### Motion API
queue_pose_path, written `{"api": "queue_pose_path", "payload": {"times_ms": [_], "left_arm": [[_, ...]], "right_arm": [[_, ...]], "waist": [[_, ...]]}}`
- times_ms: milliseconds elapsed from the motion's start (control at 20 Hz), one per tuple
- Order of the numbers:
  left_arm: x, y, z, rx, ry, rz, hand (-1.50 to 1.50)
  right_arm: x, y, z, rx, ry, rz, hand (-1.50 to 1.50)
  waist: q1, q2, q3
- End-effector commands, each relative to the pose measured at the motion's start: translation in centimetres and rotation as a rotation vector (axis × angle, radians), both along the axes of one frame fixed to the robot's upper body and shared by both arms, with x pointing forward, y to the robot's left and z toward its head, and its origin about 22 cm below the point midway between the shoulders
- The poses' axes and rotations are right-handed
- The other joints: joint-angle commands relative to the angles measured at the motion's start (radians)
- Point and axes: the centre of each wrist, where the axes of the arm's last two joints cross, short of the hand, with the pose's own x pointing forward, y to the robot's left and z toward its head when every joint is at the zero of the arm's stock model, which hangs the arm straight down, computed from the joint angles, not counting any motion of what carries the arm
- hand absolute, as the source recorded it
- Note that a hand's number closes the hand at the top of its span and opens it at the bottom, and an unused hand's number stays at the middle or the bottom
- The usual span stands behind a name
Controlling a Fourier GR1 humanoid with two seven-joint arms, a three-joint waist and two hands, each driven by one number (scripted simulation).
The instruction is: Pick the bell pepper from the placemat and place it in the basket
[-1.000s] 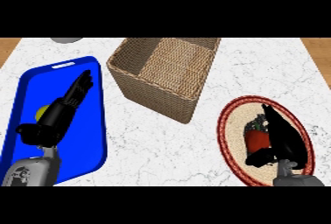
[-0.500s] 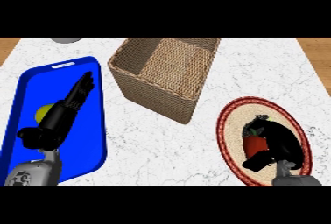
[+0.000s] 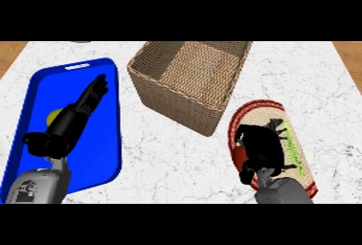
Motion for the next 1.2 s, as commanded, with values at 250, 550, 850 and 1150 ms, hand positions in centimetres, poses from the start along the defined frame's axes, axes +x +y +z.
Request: {"api": "queue_pose_path", "payload": {"times_ms": [250,550,850,1150], "left_arm": [[1.2,-3.0,0.9,0.004,-0.033,-0.116,0.00],[1.8,-2.9,1.4,0.013,-0.021,-0.131,0.00],[1.8,-3.2,0.8,0.005,0.001,-0.120,0.00],[2.4,-2.7,0.8,0.007,0.001,-0.087,0.00]], "right_arm": [[-0.4,11.9,2.5,-0.012,-0.125,0.096,1.50],[-0.9,14.3,6.0,0.239,-0.236,0.056,1.50],[-1.5,16.1,10.1,0.498,-0.511,0.068,1.50],[-1.6,18.0,13.5,0.607,-0.665,0.050,1.50]], "waist": [[0.112,0.031,0.020],[0.127,0.027,0.023],[0.120,0.011,0.021],[0.084,0.005,0.017]]}}
